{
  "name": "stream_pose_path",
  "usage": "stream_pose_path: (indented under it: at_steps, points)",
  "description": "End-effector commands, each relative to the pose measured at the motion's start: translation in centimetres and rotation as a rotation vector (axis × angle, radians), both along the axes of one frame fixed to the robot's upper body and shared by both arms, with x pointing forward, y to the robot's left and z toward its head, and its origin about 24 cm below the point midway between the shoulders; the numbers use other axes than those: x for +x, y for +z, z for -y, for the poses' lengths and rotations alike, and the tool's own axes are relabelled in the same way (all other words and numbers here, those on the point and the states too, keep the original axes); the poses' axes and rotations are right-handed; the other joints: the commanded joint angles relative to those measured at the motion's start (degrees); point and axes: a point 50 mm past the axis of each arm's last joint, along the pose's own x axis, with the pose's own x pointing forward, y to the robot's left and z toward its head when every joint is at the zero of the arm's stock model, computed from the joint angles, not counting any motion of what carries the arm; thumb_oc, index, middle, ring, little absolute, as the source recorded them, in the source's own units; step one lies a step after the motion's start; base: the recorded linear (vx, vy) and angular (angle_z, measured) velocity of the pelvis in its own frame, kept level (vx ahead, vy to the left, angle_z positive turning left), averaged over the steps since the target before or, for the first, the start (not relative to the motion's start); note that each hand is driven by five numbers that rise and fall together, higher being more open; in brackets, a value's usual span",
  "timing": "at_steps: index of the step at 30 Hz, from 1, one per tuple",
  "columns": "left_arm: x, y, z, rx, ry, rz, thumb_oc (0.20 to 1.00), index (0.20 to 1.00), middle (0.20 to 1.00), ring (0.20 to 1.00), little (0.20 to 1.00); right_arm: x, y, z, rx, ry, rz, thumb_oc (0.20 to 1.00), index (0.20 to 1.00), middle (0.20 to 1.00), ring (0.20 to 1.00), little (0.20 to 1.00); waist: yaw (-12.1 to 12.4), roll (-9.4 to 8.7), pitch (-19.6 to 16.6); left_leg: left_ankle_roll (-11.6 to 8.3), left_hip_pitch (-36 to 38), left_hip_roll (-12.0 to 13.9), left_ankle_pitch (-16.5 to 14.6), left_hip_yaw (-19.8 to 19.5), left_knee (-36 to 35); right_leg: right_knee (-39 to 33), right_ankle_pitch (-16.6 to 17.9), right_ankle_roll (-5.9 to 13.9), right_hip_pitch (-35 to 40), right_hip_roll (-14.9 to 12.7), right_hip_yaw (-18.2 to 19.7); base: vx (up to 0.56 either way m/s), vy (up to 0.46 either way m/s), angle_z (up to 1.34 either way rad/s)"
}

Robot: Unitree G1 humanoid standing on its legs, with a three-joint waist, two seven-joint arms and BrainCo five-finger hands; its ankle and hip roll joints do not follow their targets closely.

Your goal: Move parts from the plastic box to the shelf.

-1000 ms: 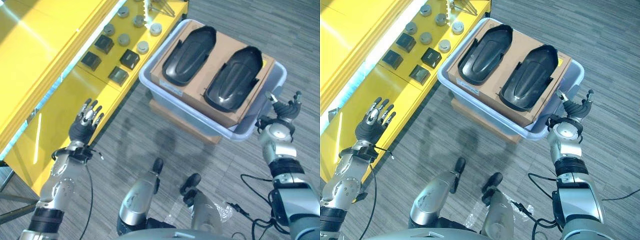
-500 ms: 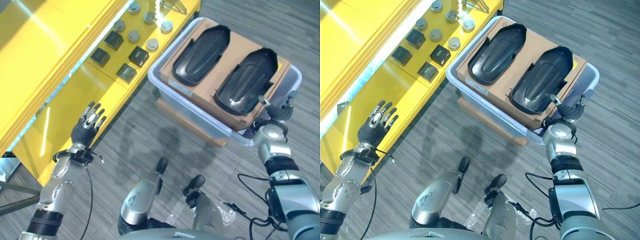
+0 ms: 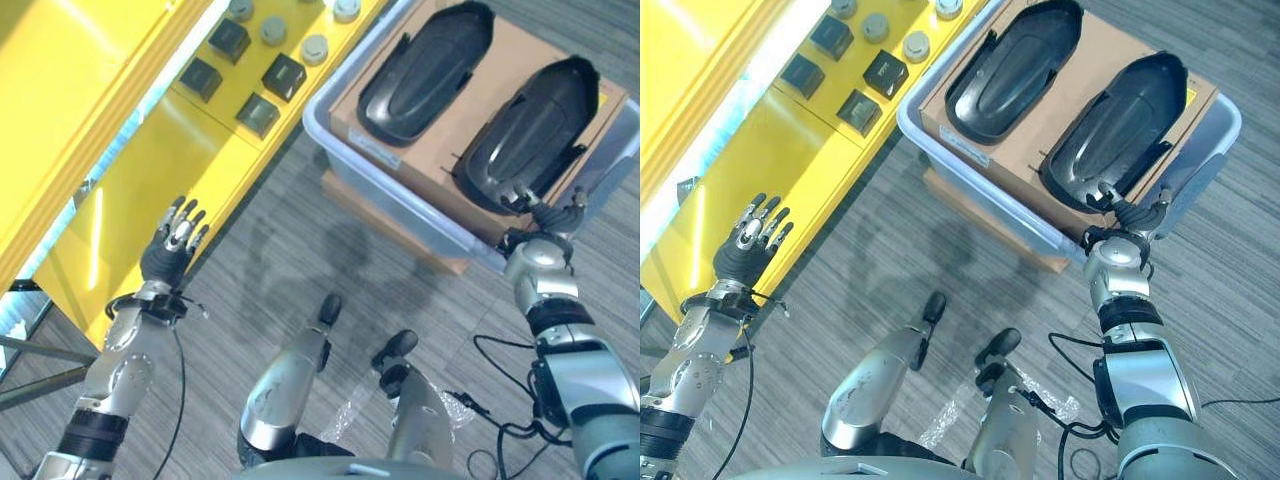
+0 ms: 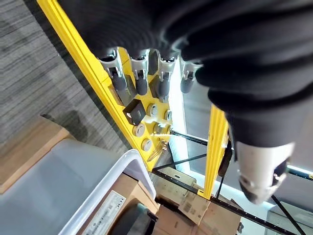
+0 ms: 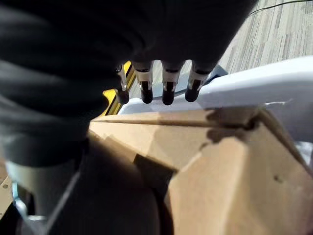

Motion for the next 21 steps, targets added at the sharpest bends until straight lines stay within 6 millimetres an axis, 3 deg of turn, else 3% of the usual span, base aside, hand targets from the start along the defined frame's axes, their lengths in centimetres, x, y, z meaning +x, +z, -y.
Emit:
stream_pose_path:
  at_steps: [1,4,5,6,7,21]
  points:
    - [-0.3,2.5,-0.9,0.0,0.027,0.124,1.0,1.0,1.0,1.0,1.0,0.2,2.3,0.5,-0.046,0.001,0.075,1.0,1.0,1.0,1.0,1.0,0.64,-1.0,0.89,-1.24,-8.27,-1.92,-3.74,0.5,6.98,-5.43,-2.54,5.09,8.07,0.15,1.31,-0.01,0.02,0.06]
    - [-0.4,2.5,-0.8,-0.007,0.03,0.127,1.0,1.0,1.0,1.0,1.0,0.4,2.4,0.0,-0.023,0.011,0.084,1.0,1.0,1.0,1.0,1.0,0.64,-1.19,0.94,-0.95,-8.78,-2.08,-3.69,0.76,6.89,-4.9,-2.53,5.25,7.02,0.19,1.51,0.0,0.009,0.01]
    - [-0.3,2.5,-0.8,-0.008,0.03,0.129,1.0,1.0,1.0,1.0,1.0,0.5,2.4,-0.1,-0.018,0.014,0.085,0.846,0.846,0.846,0.846,0.846,0.64,-1.22,0.95,-0.89,-8.9,-2.11,-3.71,0.77,6.91,-4.73,-2.52,5.29,6.74,0.18,1.54,0.0,0.0,0.0]
    - [-0.3,2.5,-0.8,-0.009,0.031,0.13,1.0,1.0,1.0,1.0,1.0,0.5,2.4,-0.1,-0.018,0.014,0.082,0.58,0.58,0.58,0.58,0.58,0.62,-1.24,0.95,-0.88,-8.99,-2.11,-3.71,0.79,6.95,-4.61,-2.53,5.3,6.59,0.16,1.57,0.0,0.0,0.0]
    - [-0.3,2.5,-0.8,-0.014,0.032,0.13,1.0,1.0,1.0,1.0,1.0,0.5,2.5,-0.1,-0.024,0.012,0.079,0.2,0.2,0.2,0.2,0.2,0.63,-1.26,0.95,-0.84,-9.0,-2.1,-3.72,0.86,6.94,-4.55,-2.52,5.31,6.51,0.16,1.59,0.0,0.0,0.0]
    - [-0.6,2.3,-0.7,-0.027,-0.009,0.132,1.0,1.0,1.0,1.0,1.0,-0.4,1.8,1.3,-0.008,-0.021,0.065,0.2,0.2,0.2,0.2,0.2,0.35,-1.56,0.94,-0.79,-7.56,-1.6,-3.59,1.17,6.19,-3.41,-2.59,5.28,6.31,0.14,1.59,-0.01,-0.005,0.0]
